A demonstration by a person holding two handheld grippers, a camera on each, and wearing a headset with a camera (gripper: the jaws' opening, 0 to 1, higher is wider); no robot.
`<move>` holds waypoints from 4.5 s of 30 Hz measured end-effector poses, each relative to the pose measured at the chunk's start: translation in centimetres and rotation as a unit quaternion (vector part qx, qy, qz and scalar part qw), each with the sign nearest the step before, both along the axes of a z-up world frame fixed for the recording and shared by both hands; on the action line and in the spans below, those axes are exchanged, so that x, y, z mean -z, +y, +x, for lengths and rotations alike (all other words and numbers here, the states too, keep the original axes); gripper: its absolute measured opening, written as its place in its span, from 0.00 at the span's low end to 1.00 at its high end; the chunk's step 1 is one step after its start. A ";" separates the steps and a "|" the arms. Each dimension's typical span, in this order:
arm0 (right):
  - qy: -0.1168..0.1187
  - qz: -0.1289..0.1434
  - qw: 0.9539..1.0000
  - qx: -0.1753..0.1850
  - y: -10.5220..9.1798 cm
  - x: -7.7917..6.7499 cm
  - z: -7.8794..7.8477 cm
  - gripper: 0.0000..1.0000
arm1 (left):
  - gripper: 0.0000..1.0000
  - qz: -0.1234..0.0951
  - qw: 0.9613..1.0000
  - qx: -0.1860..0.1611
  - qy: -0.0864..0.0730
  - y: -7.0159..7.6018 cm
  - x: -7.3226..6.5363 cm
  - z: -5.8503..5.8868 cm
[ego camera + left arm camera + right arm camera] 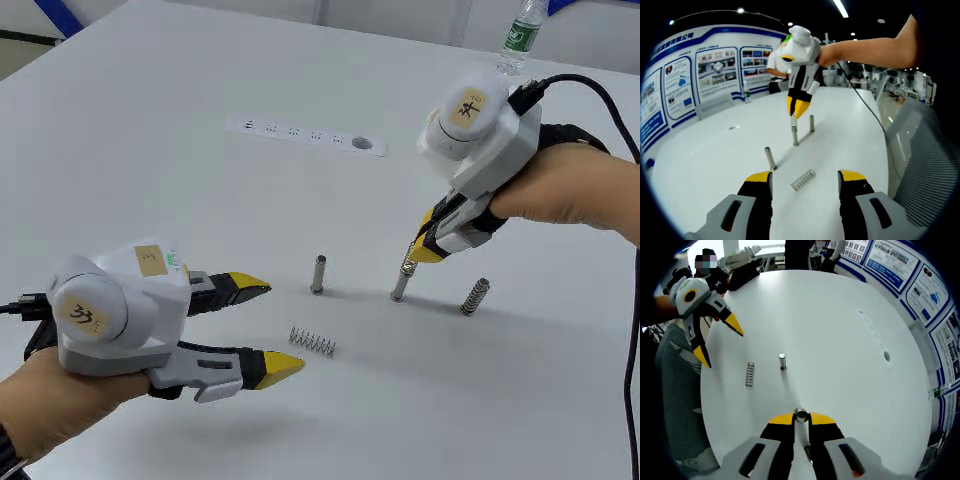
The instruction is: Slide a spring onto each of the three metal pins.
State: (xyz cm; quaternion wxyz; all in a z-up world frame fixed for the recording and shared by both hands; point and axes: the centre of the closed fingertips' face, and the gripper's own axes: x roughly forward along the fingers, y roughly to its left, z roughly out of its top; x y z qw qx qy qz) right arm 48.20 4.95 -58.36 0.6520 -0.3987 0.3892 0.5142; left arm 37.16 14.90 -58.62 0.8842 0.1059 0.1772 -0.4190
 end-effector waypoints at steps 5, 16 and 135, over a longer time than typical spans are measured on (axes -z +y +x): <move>0.006 -0.001 1.000 0.007 0.0 0.8 0.0 0.12 | 0.54 0.001 1.000 0.000 0.000 0.0 0.0 0.0; 0.010 -0.011 1.000 0.011 0.3 2.4 -0.2 0.12 | 0.54 0.003 1.000 -0.001 0.001 0.2 0.0 0.1; 0.065 -0.004 0.990 -0.124 6.0 3.1 -11.6 0.12 | 0.44 0.026 0.999 0.024 -0.002 -0.6 0.9 -0.6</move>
